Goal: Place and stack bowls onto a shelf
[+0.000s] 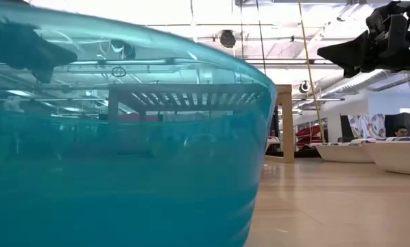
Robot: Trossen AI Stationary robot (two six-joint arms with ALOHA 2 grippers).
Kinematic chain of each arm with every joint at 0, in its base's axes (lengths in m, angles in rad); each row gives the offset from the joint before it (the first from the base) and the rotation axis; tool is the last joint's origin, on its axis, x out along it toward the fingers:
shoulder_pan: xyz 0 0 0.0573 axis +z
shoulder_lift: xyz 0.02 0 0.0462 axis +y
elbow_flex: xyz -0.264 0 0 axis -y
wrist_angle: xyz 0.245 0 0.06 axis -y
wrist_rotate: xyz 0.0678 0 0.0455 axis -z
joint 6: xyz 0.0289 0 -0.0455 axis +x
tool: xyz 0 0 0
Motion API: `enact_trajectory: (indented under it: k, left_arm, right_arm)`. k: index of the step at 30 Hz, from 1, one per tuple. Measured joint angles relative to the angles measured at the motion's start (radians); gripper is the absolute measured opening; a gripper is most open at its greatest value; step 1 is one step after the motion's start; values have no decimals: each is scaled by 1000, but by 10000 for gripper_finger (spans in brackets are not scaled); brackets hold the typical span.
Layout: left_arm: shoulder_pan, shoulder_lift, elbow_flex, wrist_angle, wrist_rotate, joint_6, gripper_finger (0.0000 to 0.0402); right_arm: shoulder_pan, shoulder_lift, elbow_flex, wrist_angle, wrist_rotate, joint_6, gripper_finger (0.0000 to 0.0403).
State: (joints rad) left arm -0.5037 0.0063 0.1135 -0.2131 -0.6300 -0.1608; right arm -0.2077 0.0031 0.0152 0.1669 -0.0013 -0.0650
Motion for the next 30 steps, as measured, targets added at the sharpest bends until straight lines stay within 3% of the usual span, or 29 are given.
enact_trajectory:
  k: [21,30]
  left_arm:
    - [0,0,0,0,0,0,24]
    - [0,0,0,0,0,0,24]
  right_arm:
    - [0,0,0,2,0,-1,0]
    - [0,7,0,134,25,0,0]
